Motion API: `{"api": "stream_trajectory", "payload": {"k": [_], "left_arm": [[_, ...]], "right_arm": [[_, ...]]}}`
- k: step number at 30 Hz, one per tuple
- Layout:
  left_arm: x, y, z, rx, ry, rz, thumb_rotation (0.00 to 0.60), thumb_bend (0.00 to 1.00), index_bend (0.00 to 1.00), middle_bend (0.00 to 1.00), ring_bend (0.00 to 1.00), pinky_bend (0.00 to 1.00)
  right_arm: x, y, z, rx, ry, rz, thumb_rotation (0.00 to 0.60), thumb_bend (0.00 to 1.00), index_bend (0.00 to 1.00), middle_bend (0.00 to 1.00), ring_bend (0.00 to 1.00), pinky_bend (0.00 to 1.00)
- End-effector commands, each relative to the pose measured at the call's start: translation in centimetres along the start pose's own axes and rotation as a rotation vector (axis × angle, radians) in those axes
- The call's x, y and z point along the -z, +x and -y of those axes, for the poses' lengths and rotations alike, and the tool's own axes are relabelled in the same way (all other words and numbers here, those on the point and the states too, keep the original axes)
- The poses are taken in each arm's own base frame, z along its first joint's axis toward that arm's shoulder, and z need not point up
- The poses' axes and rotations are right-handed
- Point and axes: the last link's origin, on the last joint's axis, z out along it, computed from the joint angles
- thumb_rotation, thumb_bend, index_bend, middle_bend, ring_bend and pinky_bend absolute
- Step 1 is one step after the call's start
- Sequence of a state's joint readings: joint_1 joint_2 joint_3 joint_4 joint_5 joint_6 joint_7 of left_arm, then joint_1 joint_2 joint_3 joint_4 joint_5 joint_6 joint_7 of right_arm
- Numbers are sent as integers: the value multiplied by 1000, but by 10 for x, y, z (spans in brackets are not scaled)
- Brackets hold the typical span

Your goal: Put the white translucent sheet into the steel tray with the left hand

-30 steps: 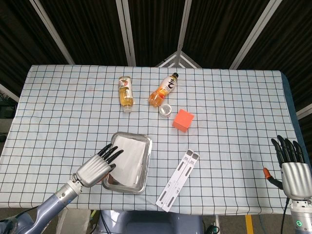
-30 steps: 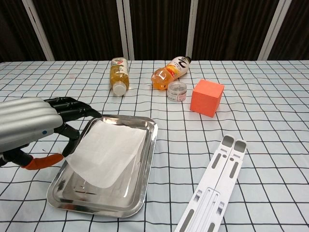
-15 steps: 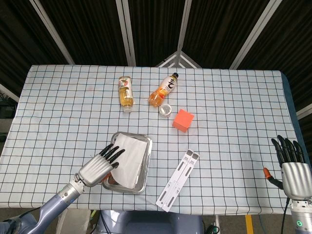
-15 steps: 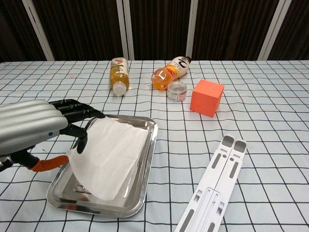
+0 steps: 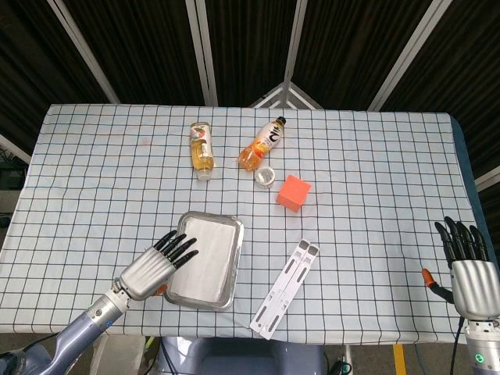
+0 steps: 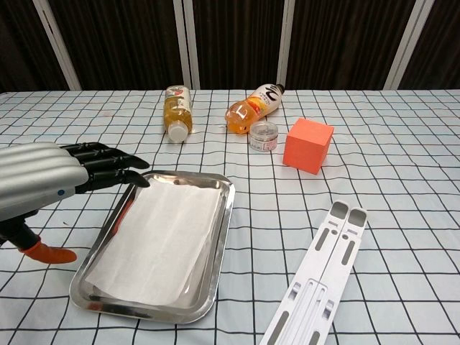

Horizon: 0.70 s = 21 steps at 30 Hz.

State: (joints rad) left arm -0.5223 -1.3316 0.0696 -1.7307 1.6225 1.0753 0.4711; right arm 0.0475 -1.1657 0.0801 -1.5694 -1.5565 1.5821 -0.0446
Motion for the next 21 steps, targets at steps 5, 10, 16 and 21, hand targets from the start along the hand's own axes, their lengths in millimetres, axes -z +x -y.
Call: {"api": "stream_trajectory", "payload": {"k": [5, 10, 16, 21], "left_arm": [[6, 3, 11, -6, 32, 12, 600, 195, 70, 0, 0, 0], [11, 3, 19, 14, 80, 9, 600, 195, 52, 0, 0, 0], [23, 1, 31, 21, 132, 31, 600, 215, 0, 0, 0, 0], [53, 8, 47, 33, 255, -26, 600, 163, 0, 0, 0, 0]], "right_arm": [[0, 0, 0, 0, -2, 2, 600, 329, 0, 0, 0, 0], [0, 0, 0, 2, -3, 6, 600, 328, 0, 0, 0, 0], [0, 0, 0, 4, -4, 10, 600, 329, 0, 0, 0, 0], [0, 0, -1, 6, -5, 11, 600, 329, 0, 0, 0, 0]]}}
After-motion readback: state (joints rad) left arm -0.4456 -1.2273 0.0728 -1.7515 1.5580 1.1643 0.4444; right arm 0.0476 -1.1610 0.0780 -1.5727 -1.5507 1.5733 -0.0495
